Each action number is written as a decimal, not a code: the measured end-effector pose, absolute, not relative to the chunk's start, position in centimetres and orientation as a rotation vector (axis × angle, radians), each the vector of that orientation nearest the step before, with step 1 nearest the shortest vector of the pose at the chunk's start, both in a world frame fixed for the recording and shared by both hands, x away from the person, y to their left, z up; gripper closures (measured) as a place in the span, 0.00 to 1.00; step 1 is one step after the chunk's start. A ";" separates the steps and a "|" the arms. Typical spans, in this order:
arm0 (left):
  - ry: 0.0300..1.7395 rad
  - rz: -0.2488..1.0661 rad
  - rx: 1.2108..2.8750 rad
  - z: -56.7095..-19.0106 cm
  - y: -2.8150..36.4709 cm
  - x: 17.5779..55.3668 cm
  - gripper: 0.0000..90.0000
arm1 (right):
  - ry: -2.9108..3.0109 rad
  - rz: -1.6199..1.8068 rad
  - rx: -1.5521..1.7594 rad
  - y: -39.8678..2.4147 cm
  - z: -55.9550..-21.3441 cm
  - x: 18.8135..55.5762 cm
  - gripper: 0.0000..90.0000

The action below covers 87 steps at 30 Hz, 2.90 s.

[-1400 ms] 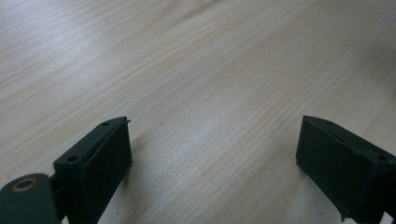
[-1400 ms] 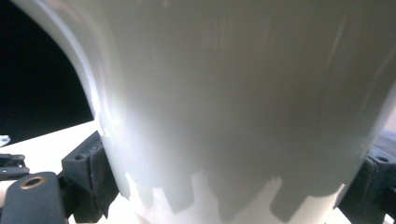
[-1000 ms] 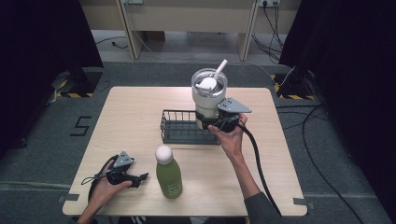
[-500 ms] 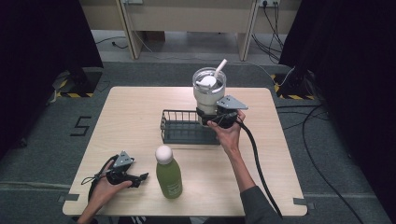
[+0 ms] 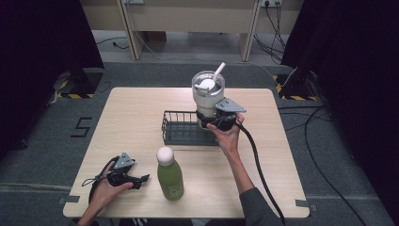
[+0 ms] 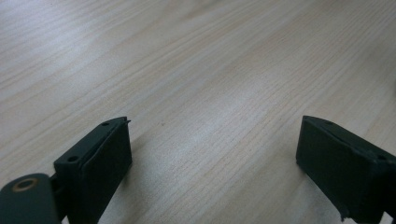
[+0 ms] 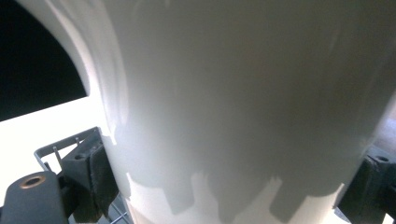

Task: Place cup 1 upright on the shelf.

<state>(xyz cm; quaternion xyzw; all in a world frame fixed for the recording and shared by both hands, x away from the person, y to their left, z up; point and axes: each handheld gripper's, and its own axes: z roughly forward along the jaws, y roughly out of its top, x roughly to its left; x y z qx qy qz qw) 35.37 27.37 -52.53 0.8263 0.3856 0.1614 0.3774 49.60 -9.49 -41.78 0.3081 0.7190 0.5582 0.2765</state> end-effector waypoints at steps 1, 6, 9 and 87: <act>0.986 0.412 2.112 -52.5 27.4 35.4 0.11 | 1.933 1.501 0.835 -9.5 -42.0 49.6 0.13; 0.985 0.413 2.113 -52.5 27.4 35.4 0.11 | 1.933 1.500 0.844 -9.7 -42.7 49.7 0.13; 0.985 0.413 2.114 -52.5 27.4 35.4 0.11 | 1.942 1.495 0.862 -9.7 -43.3 49.8 0.13; 0.985 0.414 2.115 -52.5 27.4 35.4 0.11 | 1.906 1.461 0.924 -11.0 -45.0 47.5 0.11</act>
